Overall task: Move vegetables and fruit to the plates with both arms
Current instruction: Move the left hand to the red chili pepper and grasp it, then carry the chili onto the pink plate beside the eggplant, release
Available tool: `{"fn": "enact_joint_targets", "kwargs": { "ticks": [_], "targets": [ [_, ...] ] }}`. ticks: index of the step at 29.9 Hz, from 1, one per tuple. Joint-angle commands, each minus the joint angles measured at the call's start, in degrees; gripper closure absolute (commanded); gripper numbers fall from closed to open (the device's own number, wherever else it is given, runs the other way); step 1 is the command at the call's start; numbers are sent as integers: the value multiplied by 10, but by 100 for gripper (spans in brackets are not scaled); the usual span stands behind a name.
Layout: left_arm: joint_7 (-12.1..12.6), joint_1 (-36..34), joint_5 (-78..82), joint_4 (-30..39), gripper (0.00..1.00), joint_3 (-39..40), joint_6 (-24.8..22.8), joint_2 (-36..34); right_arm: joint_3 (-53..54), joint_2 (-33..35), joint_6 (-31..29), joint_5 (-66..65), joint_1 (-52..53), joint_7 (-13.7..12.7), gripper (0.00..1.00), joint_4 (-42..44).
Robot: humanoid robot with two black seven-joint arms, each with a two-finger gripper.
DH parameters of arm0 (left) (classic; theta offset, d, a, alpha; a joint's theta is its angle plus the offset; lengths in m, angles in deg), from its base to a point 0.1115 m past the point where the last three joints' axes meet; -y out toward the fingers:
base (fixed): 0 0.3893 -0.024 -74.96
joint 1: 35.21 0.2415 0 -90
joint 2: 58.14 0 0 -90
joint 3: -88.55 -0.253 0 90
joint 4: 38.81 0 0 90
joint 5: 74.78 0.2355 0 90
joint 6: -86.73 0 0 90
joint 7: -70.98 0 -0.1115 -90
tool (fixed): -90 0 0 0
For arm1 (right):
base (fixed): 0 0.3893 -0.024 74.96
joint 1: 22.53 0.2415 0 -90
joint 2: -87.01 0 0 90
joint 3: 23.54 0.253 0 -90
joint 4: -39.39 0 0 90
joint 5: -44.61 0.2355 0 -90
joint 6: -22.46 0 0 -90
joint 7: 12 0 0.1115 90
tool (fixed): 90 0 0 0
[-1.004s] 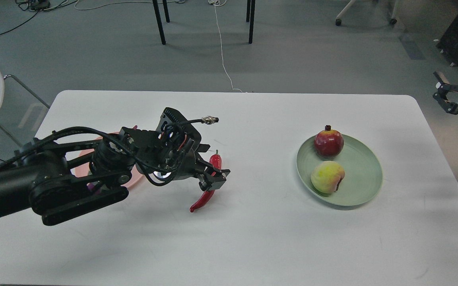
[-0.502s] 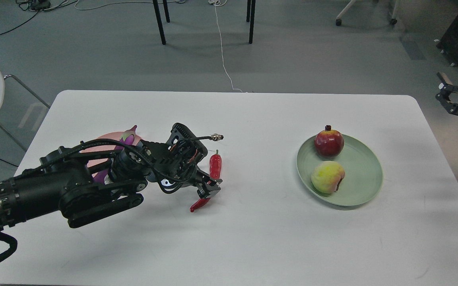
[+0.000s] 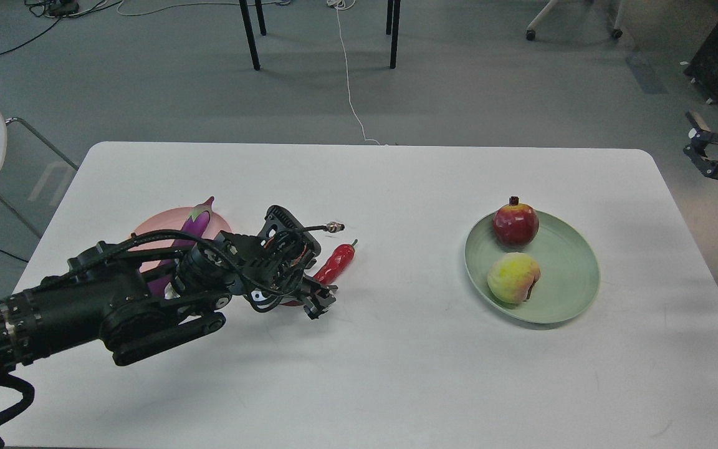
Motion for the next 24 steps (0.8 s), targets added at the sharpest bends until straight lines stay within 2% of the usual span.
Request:
{"fn": "enact_joint_targets", "kwargs": {
  "ticks": [1, 6, 9, 14, 20, 24],
  "targets": [
    [0, 0, 1, 3, 66, 0, 0, 1, 0, 0, 0, -1, 0, 0, 1, 1],
    [4, -3, 0, 15, 93, 1, 0, -6, -1, 0, 0, -2, 0, 0, 1, 3],
    [4, -10, -7, 46, 92, 16, 0, -18, -1, 1, 0, -2, 1, 0, 1, 3],
    [6, -42, -66, 141, 90, 79, 0, -111, -1, 2, 0, -3, 6, 0, 1, 4],
    [1, -45, -109, 136, 89, 97, 0, -244, -1, 0, 0, -3, 8, -1, 1, 3],
    [4, -26, -108, 136, 87, 90, 0, -283, -2, -3, 0, -3, 10, -1, 1, 2]
  ]
}}
